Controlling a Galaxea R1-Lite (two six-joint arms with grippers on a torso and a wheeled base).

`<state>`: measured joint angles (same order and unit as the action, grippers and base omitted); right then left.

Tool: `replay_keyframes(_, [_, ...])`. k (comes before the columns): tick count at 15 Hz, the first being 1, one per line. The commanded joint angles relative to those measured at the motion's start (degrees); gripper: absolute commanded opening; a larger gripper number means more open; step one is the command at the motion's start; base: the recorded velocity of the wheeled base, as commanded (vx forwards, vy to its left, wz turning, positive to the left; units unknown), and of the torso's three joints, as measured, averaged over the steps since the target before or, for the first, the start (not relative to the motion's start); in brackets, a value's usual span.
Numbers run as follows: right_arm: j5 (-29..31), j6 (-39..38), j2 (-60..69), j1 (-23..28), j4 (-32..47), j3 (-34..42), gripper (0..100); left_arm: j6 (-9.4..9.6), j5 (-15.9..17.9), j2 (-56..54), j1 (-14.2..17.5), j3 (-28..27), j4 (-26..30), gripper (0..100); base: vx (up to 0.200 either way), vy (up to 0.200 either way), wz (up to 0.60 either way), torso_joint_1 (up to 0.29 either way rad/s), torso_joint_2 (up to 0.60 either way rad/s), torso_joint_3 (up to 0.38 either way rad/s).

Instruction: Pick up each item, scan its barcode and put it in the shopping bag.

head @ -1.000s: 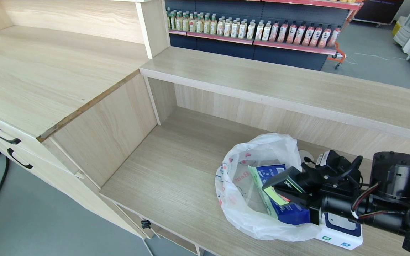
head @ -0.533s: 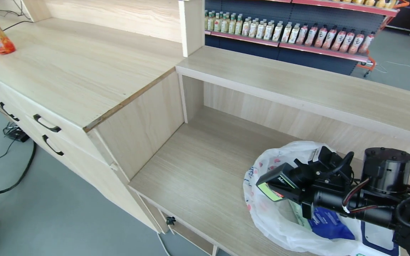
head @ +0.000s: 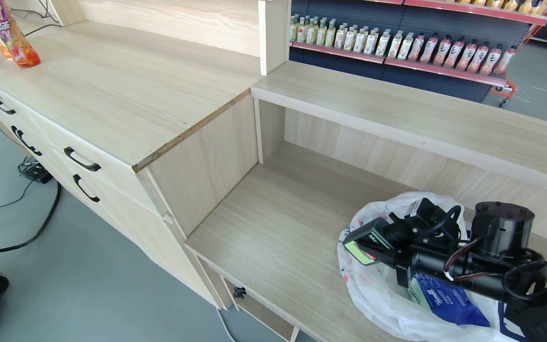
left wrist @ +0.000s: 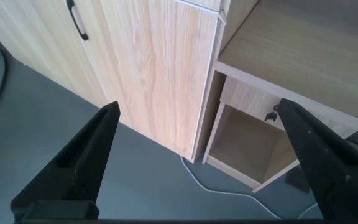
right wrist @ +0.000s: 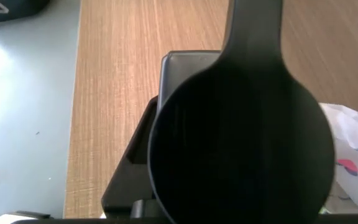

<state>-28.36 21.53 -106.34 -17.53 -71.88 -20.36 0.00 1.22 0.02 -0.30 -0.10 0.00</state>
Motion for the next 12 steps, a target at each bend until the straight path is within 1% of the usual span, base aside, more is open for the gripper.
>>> replay_keyframes(1, [-0.03,0.0,-3.52,1.36,-0.81,0.76,0,0.0,0.01,-0.02,-0.05,0.01,0.0,100,0.0,0.0,0.0,0.0,0.0,0.0])
replay_keyframes(4, [-0.03,-0.08,-5.46,2.15,-3.97,1.02,0,0.0,0.01,-0.02,0.04,0.01,0.0,100,0.0,0.0,0.0,0.0,0.0,0.0])
replay_keyframes(7, [0.14,0.44,-2.91,2.94,-3.89,1.29,0,0.0,0.01,-0.02,0.04,0.01,0.0,100,0.0,0.0,0.0,0.0,0.0,0.0])
replay_keyframes(10, [4.1,1.15,-1.68,3.64,-3.62,5.42,0,0.0,0.01,-0.02,0.04,0.01,0.0,100,0.0,0.0,0.0,0.0,0.0,0.0])
replay_keyframes(12, [6.29,1.24,-0.89,3.99,-3.53,6.82,0,0.0,0.01,-0.02,0.04,0.01,0.0,100,0.0,0.0,0.0,0.0,0.0,0.0])
